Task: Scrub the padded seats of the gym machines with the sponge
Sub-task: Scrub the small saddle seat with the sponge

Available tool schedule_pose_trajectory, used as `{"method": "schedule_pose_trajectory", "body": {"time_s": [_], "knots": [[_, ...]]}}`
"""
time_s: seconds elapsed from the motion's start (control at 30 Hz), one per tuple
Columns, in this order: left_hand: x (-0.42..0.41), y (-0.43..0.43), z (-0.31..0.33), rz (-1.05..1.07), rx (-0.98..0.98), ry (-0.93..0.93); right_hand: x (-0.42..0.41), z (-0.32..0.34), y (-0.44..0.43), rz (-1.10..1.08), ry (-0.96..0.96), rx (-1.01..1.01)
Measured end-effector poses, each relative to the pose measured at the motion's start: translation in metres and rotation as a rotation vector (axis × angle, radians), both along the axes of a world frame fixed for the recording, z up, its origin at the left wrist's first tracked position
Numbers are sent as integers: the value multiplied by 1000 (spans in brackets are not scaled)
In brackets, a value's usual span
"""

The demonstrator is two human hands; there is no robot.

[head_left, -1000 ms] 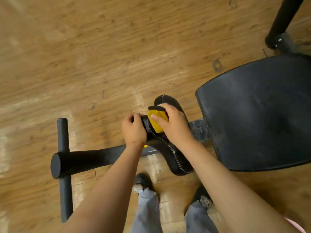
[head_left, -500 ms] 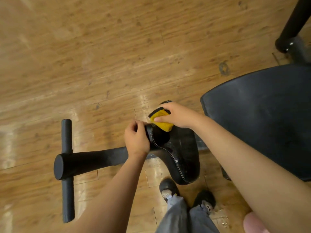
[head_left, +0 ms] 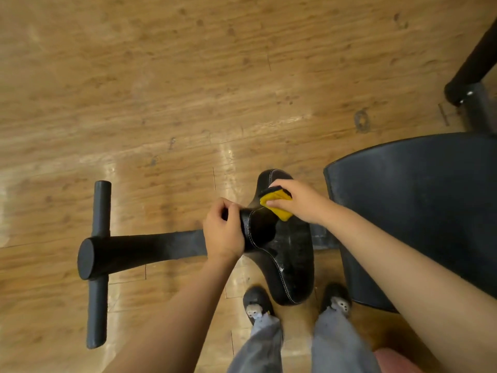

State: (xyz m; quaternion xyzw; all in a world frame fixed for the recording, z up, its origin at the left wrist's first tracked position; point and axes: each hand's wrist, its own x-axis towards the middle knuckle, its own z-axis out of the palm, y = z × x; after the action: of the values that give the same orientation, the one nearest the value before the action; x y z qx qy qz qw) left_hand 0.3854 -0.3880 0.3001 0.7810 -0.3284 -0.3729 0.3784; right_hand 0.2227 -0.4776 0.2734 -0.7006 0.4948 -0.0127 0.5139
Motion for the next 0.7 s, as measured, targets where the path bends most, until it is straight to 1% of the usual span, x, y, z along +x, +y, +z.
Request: {"method": "schedule_pose_trajectory", "body": {"time_s": [0.07,0.13,0.23,0.33,0.43,0.57,0.63,0.7], "knots": [[-1,0,0,16,9,12,1,-11,-14,23,78,-39],[-2,-2,2,35,9,18,2,-24,-31,-3,119,-69],[-3,-4,4,59,12,1,5,-40,-57,-75,120,-119],[-6,-2,7,72,8,-16,1,-54,-70,-161,106,-110],[-10,3,12,117,39,-43,-6,-57,-63,-106,28,-109],[-31,4,23,141,112,-197,-21,-45,-24,12,-89,-92],[-45,2,26,139,178,-309,-24,-43,-13,40,-103,-77],[-52,-1,24,203,208,-430,-24,-45,-13,37,-97,-66]]}}
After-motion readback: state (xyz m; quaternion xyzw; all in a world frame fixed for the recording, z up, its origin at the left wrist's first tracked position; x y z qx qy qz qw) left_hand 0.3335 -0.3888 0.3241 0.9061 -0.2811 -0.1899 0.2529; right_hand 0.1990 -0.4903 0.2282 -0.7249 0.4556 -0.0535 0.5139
